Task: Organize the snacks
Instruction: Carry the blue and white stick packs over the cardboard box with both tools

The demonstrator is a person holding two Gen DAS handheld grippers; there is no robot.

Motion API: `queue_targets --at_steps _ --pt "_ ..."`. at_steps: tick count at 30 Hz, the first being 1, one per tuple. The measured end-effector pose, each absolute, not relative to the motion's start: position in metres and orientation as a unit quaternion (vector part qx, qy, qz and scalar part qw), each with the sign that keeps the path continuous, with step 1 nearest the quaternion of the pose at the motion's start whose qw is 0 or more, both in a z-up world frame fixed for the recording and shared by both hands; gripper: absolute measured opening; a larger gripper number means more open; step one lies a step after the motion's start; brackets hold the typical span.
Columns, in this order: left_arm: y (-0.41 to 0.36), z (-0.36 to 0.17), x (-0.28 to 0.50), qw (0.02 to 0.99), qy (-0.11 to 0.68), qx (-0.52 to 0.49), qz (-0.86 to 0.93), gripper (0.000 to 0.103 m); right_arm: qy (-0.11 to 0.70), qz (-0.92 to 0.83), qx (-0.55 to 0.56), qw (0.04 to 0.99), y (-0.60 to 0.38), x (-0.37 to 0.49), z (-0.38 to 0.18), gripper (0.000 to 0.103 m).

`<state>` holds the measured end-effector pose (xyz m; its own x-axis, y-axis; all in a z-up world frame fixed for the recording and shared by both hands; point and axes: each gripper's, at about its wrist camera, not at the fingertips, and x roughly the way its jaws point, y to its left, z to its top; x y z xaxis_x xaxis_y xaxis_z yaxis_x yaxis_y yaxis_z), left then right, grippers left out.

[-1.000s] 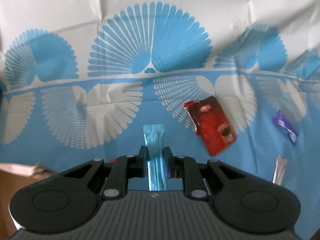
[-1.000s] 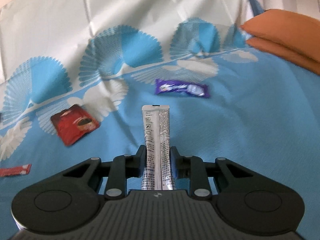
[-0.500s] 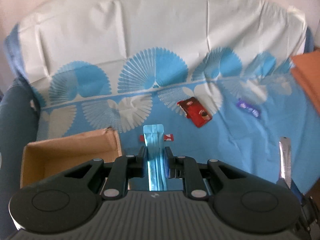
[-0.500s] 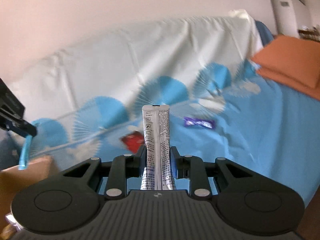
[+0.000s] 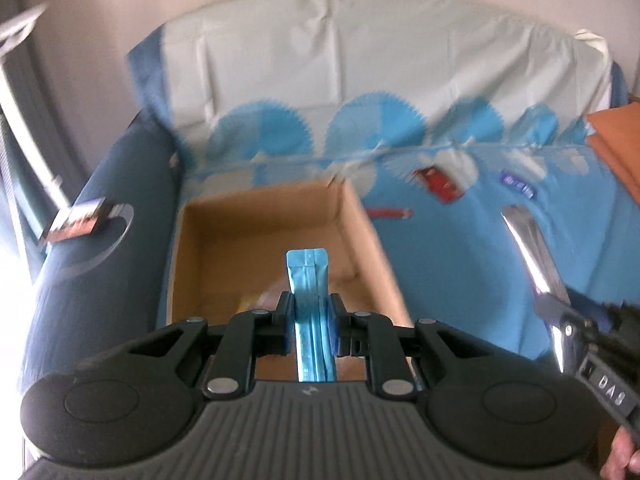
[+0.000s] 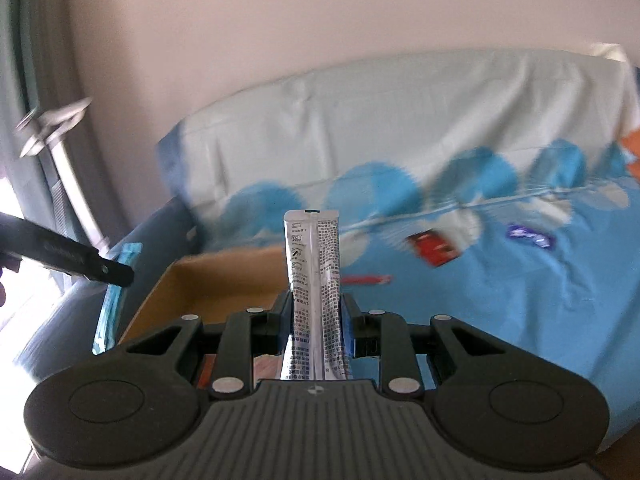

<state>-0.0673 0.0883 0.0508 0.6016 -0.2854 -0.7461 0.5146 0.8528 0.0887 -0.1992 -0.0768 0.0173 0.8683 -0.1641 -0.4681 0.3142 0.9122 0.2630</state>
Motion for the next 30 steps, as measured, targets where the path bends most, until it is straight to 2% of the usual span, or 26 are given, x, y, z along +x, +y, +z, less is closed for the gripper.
queue_targets --at_steps 6,10,30 --pt "0.135 0.021 -0.088 0.880 0.415 0.132 -0.191 0.019 0.251 -0.074 0.106 0.959 -0.024 -0.199 0.020 0.027" --pt "0.148 0.022 -0.090 0.881 0.414 0.112 -0.198 0.019 0.250 -0.067 0.075 0.963 -0.007 -0.200 0.027 0.027" --pt "0.164 0.021 -0.095 0.881 0.412 0.085 -0.218 0.019 0.267 -0.066 0.035 0.961 0.017 -0.198 0.027 0.027"
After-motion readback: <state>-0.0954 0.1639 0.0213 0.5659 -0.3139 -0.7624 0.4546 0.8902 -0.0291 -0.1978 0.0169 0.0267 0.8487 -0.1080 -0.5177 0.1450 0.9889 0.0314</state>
